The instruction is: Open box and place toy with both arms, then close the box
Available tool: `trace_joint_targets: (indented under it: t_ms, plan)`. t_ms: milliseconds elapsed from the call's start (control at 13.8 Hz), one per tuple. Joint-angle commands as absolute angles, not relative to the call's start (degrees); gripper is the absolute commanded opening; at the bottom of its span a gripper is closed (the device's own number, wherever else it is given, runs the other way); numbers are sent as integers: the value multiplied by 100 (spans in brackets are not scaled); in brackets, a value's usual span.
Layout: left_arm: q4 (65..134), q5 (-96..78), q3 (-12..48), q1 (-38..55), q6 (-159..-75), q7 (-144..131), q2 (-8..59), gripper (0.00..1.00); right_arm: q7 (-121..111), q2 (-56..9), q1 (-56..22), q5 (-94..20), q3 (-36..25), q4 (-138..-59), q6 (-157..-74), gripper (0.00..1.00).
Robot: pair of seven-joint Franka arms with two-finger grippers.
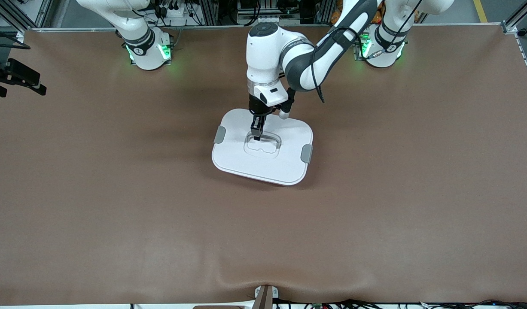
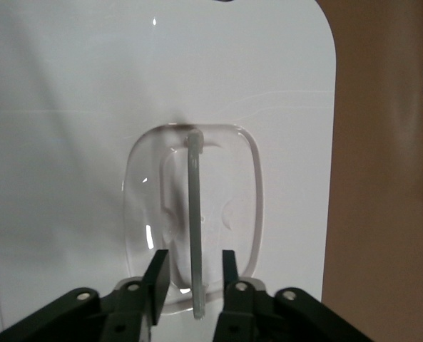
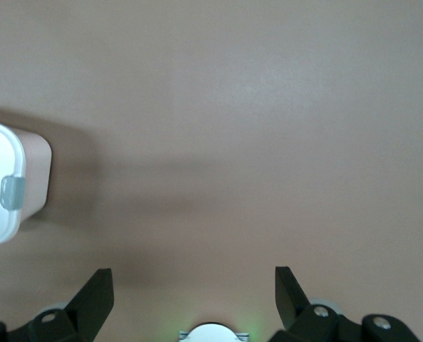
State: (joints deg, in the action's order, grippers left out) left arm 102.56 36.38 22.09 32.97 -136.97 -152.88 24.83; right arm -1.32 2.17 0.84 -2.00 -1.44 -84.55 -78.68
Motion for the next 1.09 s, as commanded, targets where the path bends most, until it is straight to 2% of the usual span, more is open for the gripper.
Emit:
trace_joint_targets:
  t_ms: [0, 581, 872, 1018]
  plan:
    - [10178, 3753, 2241, 3296, -13623, -15425, 2470, 100, 158, 185, 9, -264, -141, -8394, -7884, 100]
    - [10143, 3569, 2267, 3069, -13412, -14874, 2101, 100, 211, 167, 44, -264, -158, -8358, -7910, 100]
    - [9467, 2427, 2206, 2717, -12824, -13248, 2188, 100, 185, 158, 26, -193, -167, -8367, -7919, 100]
    - [9369, 2408, 2206, 2453, -12814, -12965, 2188, 100, 193, 158, 18, -123, -167, -8376, -7936, 100]
